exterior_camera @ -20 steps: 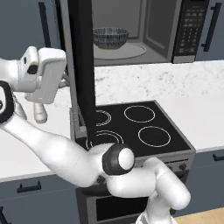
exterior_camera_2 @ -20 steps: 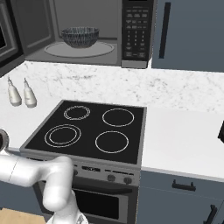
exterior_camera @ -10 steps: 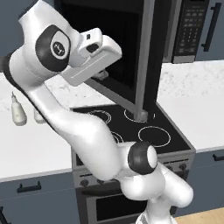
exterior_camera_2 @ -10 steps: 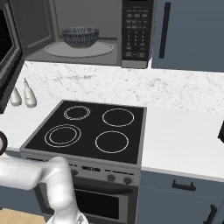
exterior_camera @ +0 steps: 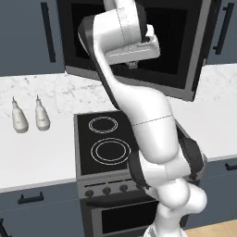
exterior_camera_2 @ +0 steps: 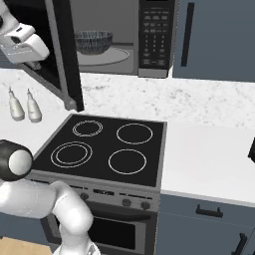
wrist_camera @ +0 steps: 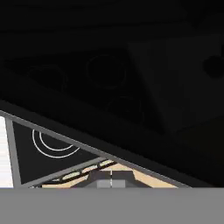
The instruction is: Open the microwave, place the bowl with waffle inside the microwave, then close the microwave door and turn it on.
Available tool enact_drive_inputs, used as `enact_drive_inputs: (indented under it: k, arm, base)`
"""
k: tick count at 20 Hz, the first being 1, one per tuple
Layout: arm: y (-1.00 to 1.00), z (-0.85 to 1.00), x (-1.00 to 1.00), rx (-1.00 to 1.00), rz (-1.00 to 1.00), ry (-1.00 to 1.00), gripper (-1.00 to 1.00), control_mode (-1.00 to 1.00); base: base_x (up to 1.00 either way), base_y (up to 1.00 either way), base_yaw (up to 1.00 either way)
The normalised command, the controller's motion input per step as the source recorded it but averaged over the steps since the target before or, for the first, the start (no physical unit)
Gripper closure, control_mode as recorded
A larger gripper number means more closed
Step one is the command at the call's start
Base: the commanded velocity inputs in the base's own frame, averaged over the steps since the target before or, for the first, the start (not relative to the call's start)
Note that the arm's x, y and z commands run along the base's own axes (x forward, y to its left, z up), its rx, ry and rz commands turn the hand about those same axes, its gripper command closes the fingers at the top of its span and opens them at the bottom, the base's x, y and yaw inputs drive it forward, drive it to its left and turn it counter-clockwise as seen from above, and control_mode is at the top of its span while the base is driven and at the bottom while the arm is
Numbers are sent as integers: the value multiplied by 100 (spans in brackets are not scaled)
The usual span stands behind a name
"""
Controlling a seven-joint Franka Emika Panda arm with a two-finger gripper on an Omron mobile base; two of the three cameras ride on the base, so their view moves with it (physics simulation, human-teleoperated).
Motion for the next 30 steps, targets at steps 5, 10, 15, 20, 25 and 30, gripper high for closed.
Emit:
enact_drive_inputs:
  k: [5,10,15,20,25,30]
  arm:
    - [-93,-38,100,11,24,-61,100,-100]
    - [-87,-44,100,3,26,-70,100,-100]
    - [-80,-60,100,0,21,-61,100,-100]
    - [-66,-52,100,0,15,-56,100,-100]
    - [-57,-24,100,2,5,-49,100,-100]
    - [-65,-2,76,7,3,-31,100,-100]
  base:
    - [0,0,0]
    - [0,0,0]
    - [0,0,0]
    - [0,0,0]
    - [0,0,0]
    - [0,0,0]
